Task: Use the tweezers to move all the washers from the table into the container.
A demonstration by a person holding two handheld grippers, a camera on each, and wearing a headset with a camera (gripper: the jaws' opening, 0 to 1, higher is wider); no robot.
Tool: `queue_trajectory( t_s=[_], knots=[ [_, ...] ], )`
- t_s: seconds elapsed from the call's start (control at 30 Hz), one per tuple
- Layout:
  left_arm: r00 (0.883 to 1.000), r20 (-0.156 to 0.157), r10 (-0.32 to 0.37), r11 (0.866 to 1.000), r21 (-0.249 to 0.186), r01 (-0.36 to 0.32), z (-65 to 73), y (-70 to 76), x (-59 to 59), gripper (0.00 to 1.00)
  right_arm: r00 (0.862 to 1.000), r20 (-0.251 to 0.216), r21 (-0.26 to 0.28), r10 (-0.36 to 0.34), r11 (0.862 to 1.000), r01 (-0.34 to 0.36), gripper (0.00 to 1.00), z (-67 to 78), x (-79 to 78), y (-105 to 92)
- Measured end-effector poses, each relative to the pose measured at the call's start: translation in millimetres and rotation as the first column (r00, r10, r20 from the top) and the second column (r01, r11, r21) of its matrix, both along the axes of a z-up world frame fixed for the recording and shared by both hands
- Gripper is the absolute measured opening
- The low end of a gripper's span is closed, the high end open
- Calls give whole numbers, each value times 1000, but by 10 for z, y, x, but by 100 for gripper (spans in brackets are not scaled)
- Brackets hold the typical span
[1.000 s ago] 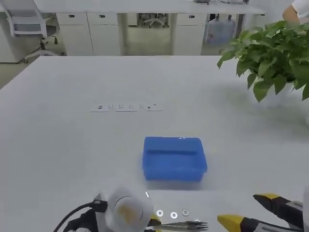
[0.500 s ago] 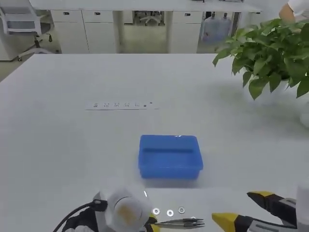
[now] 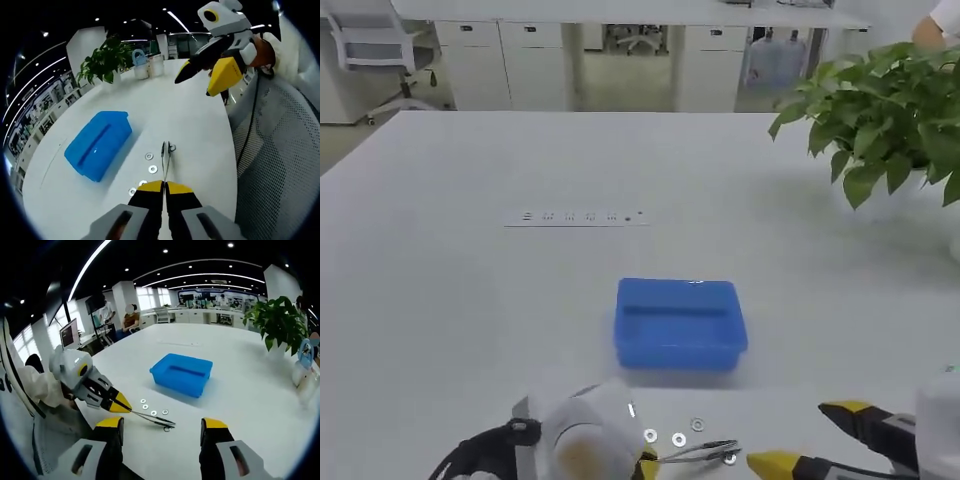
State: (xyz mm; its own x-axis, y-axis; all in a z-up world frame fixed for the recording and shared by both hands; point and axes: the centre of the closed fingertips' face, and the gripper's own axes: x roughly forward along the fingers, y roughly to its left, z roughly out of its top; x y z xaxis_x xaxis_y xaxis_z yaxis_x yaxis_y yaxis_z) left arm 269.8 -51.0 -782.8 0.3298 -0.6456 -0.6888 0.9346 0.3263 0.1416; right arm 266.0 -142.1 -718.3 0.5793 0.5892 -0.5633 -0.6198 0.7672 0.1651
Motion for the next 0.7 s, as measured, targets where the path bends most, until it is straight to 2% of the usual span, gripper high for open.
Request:
queue_trajectory(
  t_s=[0.17, 0.3, 0.47, 0.5, 0.63, 0.7],
  knots=[
    [999, 50, 1, 998, -59, 2, 318, -84, 59, 0, 999, 18, -28, 50, 998, -50, 58, 15, -11, 104],
    [995, 104, -1, 995, -97, 12, 593, -144, 109, 0, 993, 43, -67, 113, 992, -110, 54, 41, -20, 229],
    [992, 122, -13, 990, -138, 30, 835, -189, 94, 0, 981, 49, -68, 189, 980, -186, 48, 71, -18, 445],
    [992, 121, -17, 989, -146, 35, 871, -197, 76, 0, 977, 48, -77, 208, 976, -204, 47, 66, -24, 484],
    [993, 103, -54, 979, -193, 73, 1045, -257, -71, 0, 946, 61, -105, 319, 944, -312, 37, 94, -62, 740],
    [990, 112, -82, 975, -196, 103, 1116, -280, -155, 0, 928, 79, -133, 365, 926, -353, 35, 108, -57, 850]
  ],
)
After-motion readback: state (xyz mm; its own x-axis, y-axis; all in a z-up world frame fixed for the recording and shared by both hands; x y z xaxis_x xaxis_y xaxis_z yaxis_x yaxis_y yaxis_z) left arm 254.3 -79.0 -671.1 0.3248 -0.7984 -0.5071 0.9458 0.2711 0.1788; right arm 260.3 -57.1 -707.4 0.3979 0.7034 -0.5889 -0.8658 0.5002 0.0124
